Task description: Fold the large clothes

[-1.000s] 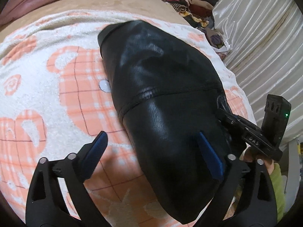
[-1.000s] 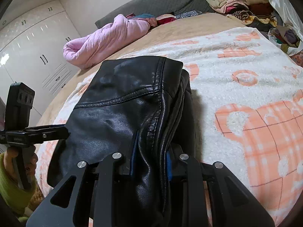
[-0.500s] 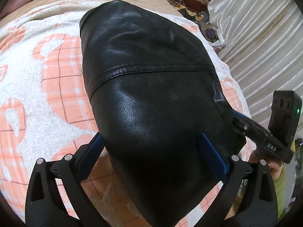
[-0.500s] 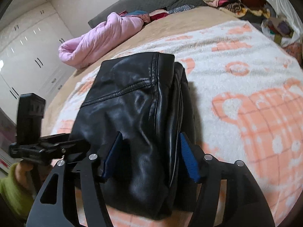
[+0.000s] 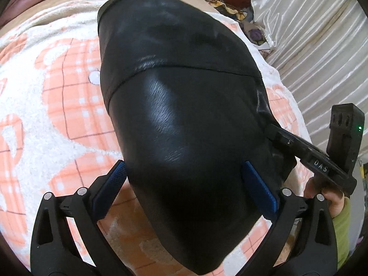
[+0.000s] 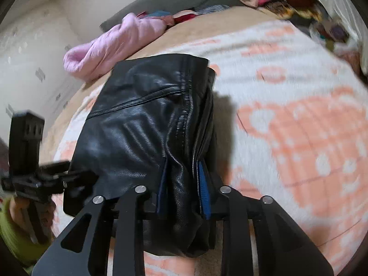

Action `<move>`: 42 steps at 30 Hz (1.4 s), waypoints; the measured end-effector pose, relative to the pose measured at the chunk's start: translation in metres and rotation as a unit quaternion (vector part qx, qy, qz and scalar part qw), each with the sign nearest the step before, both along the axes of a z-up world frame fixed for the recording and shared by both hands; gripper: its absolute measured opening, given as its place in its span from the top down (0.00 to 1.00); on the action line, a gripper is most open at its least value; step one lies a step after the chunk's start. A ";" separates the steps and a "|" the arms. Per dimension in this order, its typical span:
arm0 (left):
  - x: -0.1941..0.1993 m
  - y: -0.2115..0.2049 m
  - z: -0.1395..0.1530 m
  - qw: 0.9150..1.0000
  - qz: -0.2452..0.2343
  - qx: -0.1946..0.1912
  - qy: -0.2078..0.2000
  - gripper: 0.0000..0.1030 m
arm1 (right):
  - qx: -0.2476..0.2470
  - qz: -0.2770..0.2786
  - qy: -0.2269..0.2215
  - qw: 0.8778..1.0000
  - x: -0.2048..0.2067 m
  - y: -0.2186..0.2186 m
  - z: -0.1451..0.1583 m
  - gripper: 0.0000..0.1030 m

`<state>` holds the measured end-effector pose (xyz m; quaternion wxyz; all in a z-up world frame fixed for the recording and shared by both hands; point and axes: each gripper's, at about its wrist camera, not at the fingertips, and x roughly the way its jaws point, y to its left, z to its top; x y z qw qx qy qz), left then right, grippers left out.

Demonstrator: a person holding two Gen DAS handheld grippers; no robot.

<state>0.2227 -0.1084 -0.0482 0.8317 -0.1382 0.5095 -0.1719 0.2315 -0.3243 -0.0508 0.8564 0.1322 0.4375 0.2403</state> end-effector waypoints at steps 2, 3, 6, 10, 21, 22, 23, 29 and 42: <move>0.001 0.002 -0.001 1.000 0.003 -0.009 0.005 0.09 | 0.009 -0.007 0.007 1.000 0.000 -0.005 -0.001 0.62; 0.000 0.003 -0.002 1.000 0.005 -0.011 0.006 0.09 | 0.017 -0.008 0.015 1.000 0.001 -0.006 -0.001 0.58; -0.006 0.005 -0.003 1.000 0.004 -0.008 0.002 0.09 | 0.029 -0.012 0.028 0.999 0.000 -0.012 -0.003 0.46; -0.006 0.006 -0.001 1.000 0.002 -0.010 0.003 0.09 | 0.095 -0.021 0.080 0.992 0.004 -0.025 -0.022 0.39; -0.003 0.016 0.001 1.000 0.002 -0.013 0.001 0.08 | 0.139 -0.022 0.088 0.986 -0.008 -0.014 -0.020 0.52; -0.002 0.018 0.001 1.000 0.005 -0.013 -0.002 0.08 | 0.140 -0.025 0.087 0.986 -0.009 -0.012 -0.020 0.52; -0.002 0.020 0.002 1.000 0.007 -0.012 -0.004 0.08 | 0.141 -0.027 0.087 0.986 -0.010 -0.009 -0.020 0.52; -0.001 0.043 0.007 0.999 0.030 -0.008 -0.011 0.08 | 0.156 -0.036 0.099 0.982 -0.025 0.012 -0.018 0.52; -0.001 0.044 0.009 0.999 0.033 -0.006 -0.009 0.08 | 0.044 -0.057 0.007 0.997 0.032 0.011 0.058 0.10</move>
